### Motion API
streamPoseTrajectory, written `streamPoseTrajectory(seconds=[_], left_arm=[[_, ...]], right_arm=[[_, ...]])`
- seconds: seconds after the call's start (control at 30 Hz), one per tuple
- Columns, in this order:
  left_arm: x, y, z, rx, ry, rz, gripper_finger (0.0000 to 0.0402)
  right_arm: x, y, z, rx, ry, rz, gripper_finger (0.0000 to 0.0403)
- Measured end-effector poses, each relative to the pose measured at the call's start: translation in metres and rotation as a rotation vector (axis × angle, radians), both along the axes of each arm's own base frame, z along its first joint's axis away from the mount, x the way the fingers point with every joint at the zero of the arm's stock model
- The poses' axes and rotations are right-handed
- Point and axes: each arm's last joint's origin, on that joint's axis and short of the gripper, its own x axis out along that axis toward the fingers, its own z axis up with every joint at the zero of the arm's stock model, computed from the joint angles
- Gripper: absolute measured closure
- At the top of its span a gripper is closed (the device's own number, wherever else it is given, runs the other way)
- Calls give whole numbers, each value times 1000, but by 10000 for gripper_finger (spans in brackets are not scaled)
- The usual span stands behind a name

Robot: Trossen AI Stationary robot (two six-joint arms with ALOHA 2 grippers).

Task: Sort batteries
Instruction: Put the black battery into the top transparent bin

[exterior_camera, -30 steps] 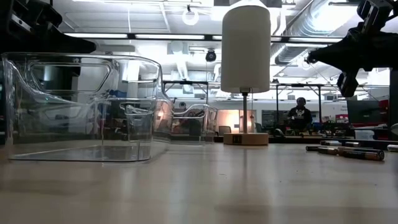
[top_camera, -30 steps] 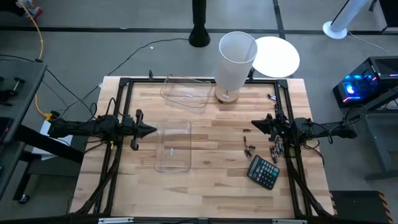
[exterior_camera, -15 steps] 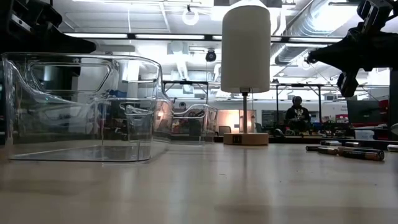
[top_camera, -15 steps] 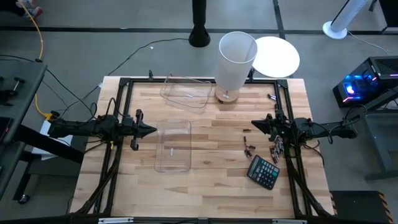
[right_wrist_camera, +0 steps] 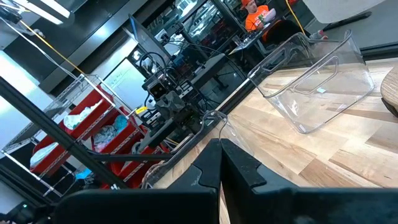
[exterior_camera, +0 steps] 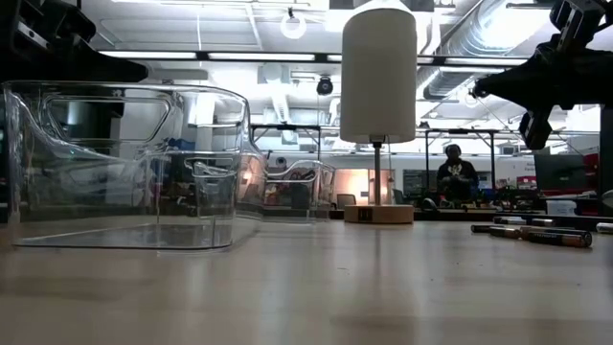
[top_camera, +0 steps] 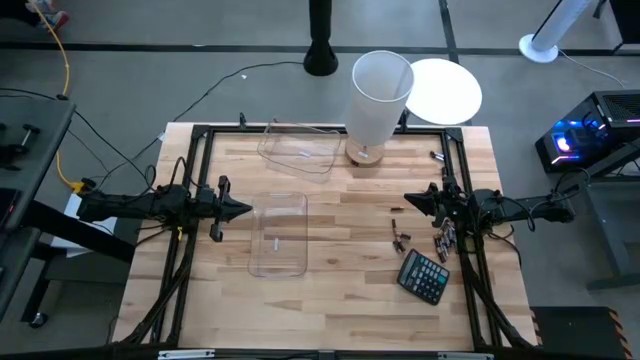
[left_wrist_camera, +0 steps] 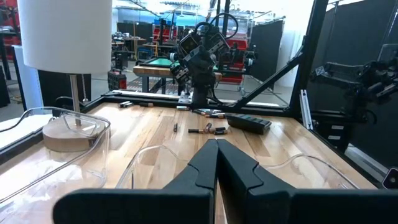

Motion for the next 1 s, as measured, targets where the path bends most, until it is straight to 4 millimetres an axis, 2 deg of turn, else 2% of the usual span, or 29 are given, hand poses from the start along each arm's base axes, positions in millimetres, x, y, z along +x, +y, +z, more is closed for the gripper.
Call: streamPoseTrajectory(seconds=[0.13,0.27,0.37,0.43,0.53,0.67,0.73,0.83,0.93,1.0], left_arm=[[0,0,5,-115,-61,-6,401],[-3,3,25,-363,-282,39,401],[-4,8,42,-436,-459,153,401],[1,11,56,-442,-475,185,401],[22,12,78,-363,-343,158,401],[62,17,115,-225,-167,96,401],[81,24,132,-197,-114,128,401],[103,40,158,-198,-120,191,401],[115,55,181,-266,-165,222,401],[120,64,195,-327,-209,241,401]], right_arm=[[0,0,0,0,0,0,402],[0,0,0,0,-1,-1,402],[0,0,0,0,0,0,402],[0,0,0,0,-1,0,402],[0,0,0,0,0,-1,402],[0,0,0,0,0,0,402],[0,0,0,0,0,-1,402],[0,0,0,0,0,0,402],[0,0,0,-7,1,-6,402],[-1,-4,2,2,-18,-122,402]])
